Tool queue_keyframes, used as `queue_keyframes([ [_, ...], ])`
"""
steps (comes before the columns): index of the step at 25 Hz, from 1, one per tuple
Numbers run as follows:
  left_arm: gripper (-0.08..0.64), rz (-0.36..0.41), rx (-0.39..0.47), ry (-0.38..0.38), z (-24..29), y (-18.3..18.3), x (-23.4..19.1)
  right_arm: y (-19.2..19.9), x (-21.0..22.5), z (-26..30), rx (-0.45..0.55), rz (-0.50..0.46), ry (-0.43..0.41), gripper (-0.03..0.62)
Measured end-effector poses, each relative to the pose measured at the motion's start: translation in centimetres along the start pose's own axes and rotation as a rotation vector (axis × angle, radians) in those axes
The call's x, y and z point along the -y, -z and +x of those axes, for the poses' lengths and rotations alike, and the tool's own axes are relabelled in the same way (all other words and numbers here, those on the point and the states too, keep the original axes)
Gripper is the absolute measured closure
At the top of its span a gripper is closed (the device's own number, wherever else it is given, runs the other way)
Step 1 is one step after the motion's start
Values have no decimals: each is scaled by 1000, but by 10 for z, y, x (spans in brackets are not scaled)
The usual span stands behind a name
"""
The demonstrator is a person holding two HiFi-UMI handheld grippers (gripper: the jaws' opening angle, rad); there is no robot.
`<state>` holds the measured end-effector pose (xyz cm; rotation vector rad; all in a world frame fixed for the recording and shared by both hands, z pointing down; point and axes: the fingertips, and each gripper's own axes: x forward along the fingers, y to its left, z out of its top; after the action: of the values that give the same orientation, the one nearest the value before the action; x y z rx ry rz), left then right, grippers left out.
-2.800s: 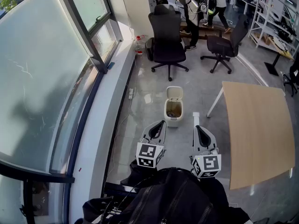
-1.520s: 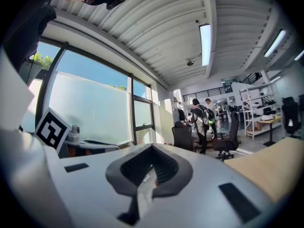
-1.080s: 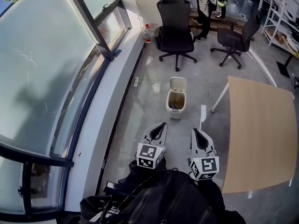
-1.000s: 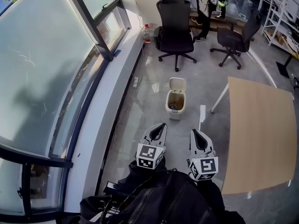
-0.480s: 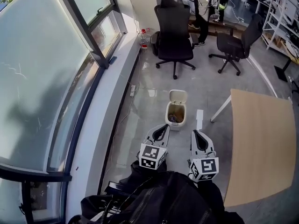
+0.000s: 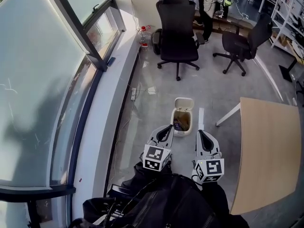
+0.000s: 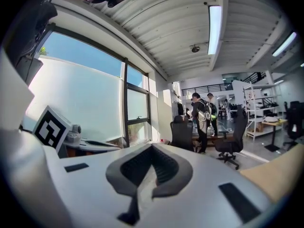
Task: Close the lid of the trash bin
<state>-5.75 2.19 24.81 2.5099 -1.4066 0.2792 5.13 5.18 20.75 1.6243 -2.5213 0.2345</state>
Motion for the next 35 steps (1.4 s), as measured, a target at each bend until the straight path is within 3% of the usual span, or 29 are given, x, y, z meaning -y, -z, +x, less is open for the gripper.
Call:
queue_keyframes([
  [9,558,-42,-42,33,48,15,-38,13,11,56,-56,-5,28,592],
  [14,558,-66,-72,38,67,24,-37,21,26,63,-91,-2,43,592],
  [18,557,-71,-74,9,79,19,-32,22,41,65,-105,11,25,592],
  [23,558,-52,-71,-65,91,19,-40,28,48,84,-111,1,-54,592],
  [35,558,-140,-259,-179,113,125,-64,122,58,134,-280,0,-183,592],
])
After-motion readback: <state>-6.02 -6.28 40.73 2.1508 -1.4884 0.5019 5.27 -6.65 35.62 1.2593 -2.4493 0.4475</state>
